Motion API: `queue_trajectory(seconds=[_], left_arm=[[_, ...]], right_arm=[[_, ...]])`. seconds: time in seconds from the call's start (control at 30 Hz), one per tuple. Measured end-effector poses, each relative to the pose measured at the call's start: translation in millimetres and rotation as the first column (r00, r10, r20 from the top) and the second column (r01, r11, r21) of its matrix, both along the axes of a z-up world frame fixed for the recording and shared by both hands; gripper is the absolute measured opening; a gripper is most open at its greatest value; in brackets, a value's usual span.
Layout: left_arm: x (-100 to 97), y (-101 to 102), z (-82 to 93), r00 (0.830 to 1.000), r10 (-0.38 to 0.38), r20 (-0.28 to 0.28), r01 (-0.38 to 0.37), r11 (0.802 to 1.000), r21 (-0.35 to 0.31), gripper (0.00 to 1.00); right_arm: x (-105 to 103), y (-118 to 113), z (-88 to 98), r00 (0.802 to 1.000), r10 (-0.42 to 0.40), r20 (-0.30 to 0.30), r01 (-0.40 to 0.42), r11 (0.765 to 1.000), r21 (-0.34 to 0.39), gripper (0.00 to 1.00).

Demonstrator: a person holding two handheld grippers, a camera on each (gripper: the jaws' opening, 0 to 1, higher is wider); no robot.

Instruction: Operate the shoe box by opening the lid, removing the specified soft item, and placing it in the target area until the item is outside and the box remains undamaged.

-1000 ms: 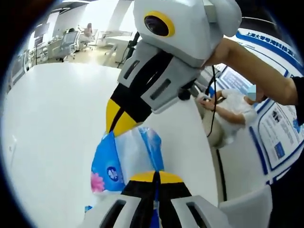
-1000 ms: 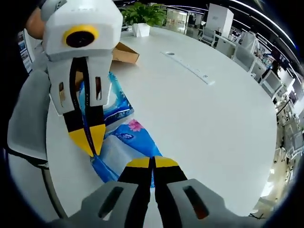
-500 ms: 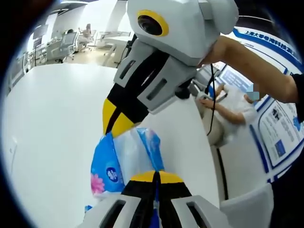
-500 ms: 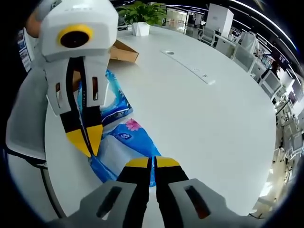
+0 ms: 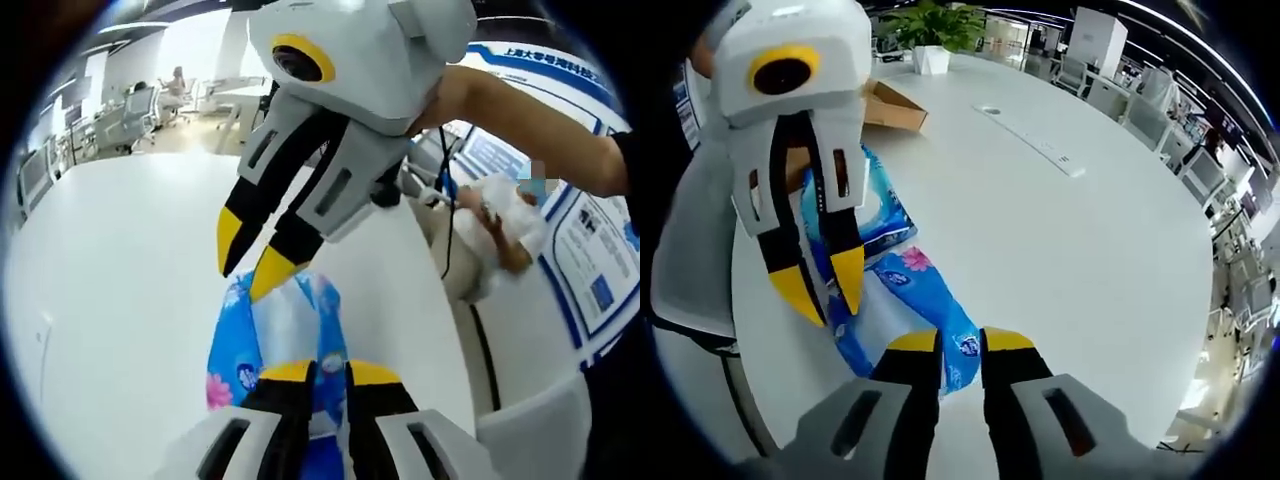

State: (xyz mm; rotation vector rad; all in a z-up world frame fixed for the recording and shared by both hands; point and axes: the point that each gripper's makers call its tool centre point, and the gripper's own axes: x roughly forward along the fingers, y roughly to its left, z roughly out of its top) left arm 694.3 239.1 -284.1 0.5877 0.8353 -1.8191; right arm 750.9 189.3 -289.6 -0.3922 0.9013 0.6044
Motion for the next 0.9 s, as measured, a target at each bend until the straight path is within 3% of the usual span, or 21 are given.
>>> queue_trajectory(seconds=[0.47,0.9], left_arm=[[9.9,19.9,27.5,0.998,0.036,0.052,-0.033,0.997,-0.064,0.26],[26.7,59.2,62.7,0.984,0.147,0.100,-0.132,0.980,-0.146,0.38]], right_arm=[[-12.8,8.7,22.1,0.999,-0.036,0.009,0.036,0.999,-0.003,0.28],[-30.1,29.6,46.3,0.997,-0.065,0.041,0.065,0.998,0.004,0.40]])
